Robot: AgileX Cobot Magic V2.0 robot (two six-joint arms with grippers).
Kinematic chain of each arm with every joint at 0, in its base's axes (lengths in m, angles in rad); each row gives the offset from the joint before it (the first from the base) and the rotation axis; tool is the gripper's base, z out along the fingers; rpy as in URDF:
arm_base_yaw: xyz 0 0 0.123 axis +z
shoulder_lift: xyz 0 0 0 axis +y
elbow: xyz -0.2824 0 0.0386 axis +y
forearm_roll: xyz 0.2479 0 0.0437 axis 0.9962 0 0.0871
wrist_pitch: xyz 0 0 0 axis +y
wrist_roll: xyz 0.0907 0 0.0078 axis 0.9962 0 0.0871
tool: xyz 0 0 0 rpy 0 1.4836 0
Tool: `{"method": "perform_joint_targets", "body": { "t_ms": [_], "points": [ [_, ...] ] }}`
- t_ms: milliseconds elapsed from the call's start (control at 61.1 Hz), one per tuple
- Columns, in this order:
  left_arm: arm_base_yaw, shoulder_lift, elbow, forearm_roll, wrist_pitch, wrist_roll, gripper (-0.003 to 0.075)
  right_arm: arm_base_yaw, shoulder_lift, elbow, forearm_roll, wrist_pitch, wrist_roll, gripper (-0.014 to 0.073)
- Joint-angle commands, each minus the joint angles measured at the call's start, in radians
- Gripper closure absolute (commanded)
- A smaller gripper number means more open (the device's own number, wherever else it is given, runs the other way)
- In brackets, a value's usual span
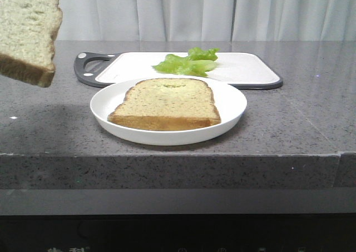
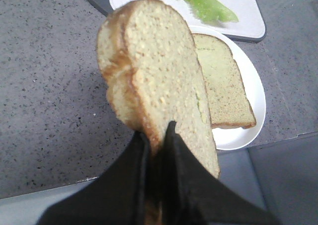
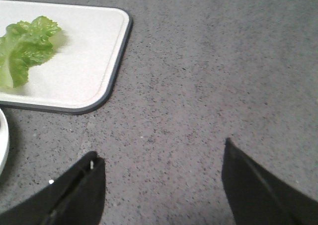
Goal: Left arm grabs bread, right arm adds lettuce
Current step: 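Move the right gripper down to the lettuce leaf on the cutting board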
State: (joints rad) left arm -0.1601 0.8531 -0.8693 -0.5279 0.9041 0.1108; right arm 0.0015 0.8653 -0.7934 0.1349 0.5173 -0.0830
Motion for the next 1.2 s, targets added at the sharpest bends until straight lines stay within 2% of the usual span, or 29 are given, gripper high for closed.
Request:
{"method": "perform_joint_targets", "body": {
  "t_ms": [0, 180, 377, 475, 655, 868, 950, 1179],
  "points": [
    [0.002, -0.007, -0.028, -0.027, -0.050, 0.003, 0.0739, 0.032, 0.132, -0.147, 0.013, -0.009, -0.018, 0.0109],
    [0.002, -0.007, -0.028, -0.021, -0.050, 0.003, 0.0739, 0.086, 0.407, -0.401, 0.080, 0.119, -0.124, 0.0109],
    [0.002, -0.007, -0.028, -0.010, -0.050, 0.003, 0.0739, 0.088, 0.696, -0.679, 0.336, 0.268, -0.349, 0.0109],
    [0.002, -0.007, -0.028, -0.003, -0.050, 0.003, 0.0739, 0.088, 0.820, -0.809, 0.418, 0.345, -0.405, 0.0109],
    [0.002, -0.007, -0.028, -0.003, -0.050, 0.003, 0.0739, 0.086, 1.095, -1.148, 0.470, 0.507, -0.411, 0.0169],
    [0.002, -0.007, -0.028, -0.003, -0.050, 0.003, 0.0739, 0.086, 1.347, -1.512, 0.511, 0.677, -0.381, 0.0172],
    [0.002, -0.007, -0.028, -0.003, -0.050, 0.003, 0.0739, 0.086, 1.389, -1.575, 0.510, 0.683, -0.356, 0.0172],
    [0.002, -0.007, -0.028, -0.003, -0.056, 0.003, 0.0739, 0.086, 1.414, -1.576, 0.539, 0.654, -0.358, 0.0172]
  ]
}}
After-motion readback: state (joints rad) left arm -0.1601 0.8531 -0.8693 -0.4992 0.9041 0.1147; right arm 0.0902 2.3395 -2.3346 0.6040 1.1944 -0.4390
